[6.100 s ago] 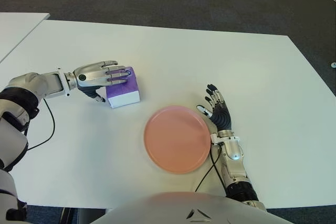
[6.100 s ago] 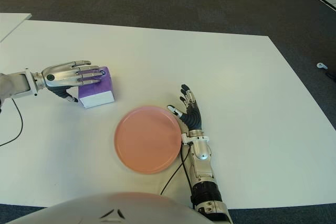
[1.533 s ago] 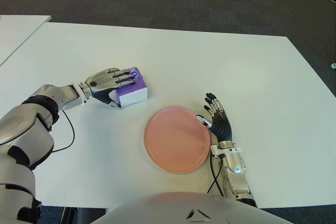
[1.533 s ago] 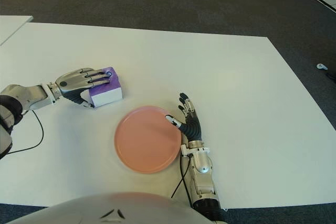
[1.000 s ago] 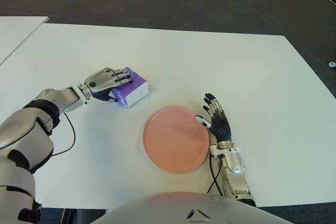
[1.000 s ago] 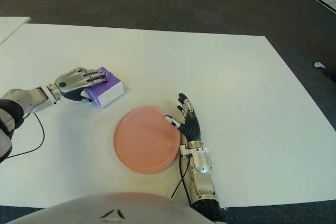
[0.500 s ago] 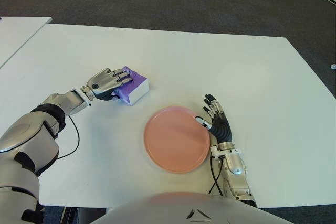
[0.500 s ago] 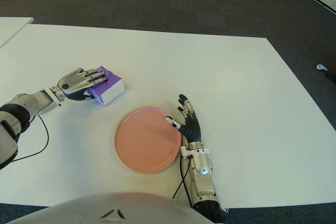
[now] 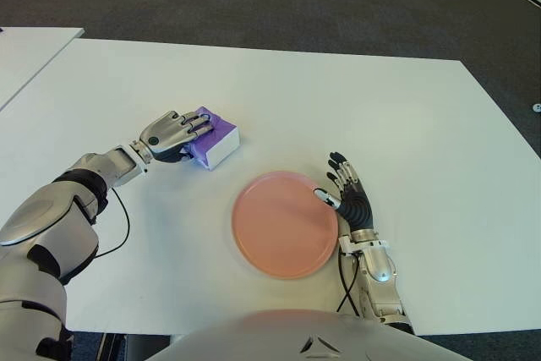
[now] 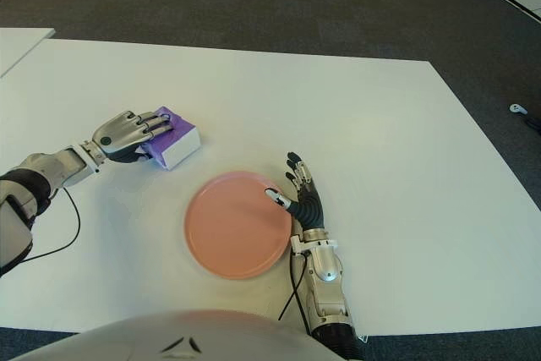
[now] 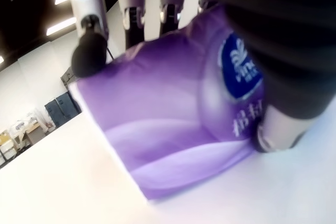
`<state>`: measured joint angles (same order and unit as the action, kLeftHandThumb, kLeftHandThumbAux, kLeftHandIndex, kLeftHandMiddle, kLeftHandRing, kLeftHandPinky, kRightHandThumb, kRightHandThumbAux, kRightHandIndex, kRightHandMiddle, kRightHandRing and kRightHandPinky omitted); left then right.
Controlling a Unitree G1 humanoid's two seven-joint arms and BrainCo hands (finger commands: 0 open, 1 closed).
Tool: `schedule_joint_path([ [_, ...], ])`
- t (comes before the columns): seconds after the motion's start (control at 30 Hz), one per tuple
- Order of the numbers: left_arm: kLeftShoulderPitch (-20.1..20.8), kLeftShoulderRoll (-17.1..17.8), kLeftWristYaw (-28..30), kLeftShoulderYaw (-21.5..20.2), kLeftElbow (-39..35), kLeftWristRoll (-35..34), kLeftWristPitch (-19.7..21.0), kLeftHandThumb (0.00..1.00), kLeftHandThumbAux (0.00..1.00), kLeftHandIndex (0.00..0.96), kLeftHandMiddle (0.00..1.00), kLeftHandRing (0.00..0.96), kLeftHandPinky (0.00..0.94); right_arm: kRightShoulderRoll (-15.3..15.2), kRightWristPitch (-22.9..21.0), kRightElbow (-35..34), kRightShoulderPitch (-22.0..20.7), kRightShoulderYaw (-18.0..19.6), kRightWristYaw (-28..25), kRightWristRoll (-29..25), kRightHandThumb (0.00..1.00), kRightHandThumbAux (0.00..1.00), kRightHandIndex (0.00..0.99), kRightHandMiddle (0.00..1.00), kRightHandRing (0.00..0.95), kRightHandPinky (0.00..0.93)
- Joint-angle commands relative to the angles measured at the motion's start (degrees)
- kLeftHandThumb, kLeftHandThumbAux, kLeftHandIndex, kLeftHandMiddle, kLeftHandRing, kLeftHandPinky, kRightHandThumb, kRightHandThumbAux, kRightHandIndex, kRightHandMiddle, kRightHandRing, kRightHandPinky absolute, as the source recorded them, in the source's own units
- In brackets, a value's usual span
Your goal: Put the tissue paper into the plate.
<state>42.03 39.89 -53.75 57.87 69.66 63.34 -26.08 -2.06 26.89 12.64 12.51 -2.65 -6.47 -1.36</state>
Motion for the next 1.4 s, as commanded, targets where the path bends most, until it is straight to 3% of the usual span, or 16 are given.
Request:
schedule_joint_path([
  [0.03, -6.2, -2.0, 4.1, 3.3, 2.5, 3.4, -0.8, 0.85, 0.665, 0.407, 0.548, 0.766, 0.773, -0.4, -5.4, 4.2, 5.0, 0.4, -0.2, -0.2, 0.074, 0.696, 0.0, 0.0, 0.0, 0.0],
  [0.6, -6.8, -3.1, 0.4, 3.1, 2.9, 2.9, -1.5, 0.849, 0.668, 0.4, 0.549, 0.806, 0.806, -0.6, -5.6, 3.5, 5.5, 0.7, -0.7, -0.5, 0.074, 0.696, 0.0, 0.0, 0.0, 0.0],
  [0.8, -8.5, -4.1, 4.4, -0.9, 3.1, -2.4, -1.9, 0.849, 0.669, 0.398, 0.545, 0.809, 0.806, -0.6, -5.6, 3.2, 5.8, 0.7, -0.8, -0.5, 0.074, 0.696, 0.0, 0.0, 0.0, 0.0],
  [0.93, -11.5, -6.4, 4.8, -9.1, 3.3, -12.0, -4.2, 0.848, 0.67, 0.396, 0.542, 0.812, 0.802, -0.7, -5.7, 3.1, 5.9, 0.8, -0.9, -0.7, 0.074, 0.696, 0.0, 0.0, 0.0, 0.0],
  [1.07, -13.9, -10.3, 0.9, -17.3, 3.4, -20.8, -9.9, 0.848, 0.67, 0.398, 0.542, 0.815, 0.803, -0.9, -5.8, 3.1, 5.8, 0.9, -1.1, -0.8, 0.074, 0.696, 0.0, 0.0, 0.0, 0.0],
  [1.23, -14.4, -14.0, -0.9, -21.2, 1.4, -24.1, -13.1, 0.85, 0.668, 0.404, 0.546, 0.818, 0.796, -1.0, -5.9, 3.1, 5.7, 1.0, -1.2, -1.0, 0.074, 0.696, 0.0, 0.0, 0.0, 0.0],
  [1.4, -15.5, -15.4, -1.6, -23.3, 0.9, -24.8, -14.6, 0.852, 0.666, 0.408, 0.549, 0.822, 0.797, -1.0, -5.8, 3.2, 5.7, 1.1, -1.3, -1.0, 0.074, 0.696, 0.0, 0.0, 0.0, 0.0],
])
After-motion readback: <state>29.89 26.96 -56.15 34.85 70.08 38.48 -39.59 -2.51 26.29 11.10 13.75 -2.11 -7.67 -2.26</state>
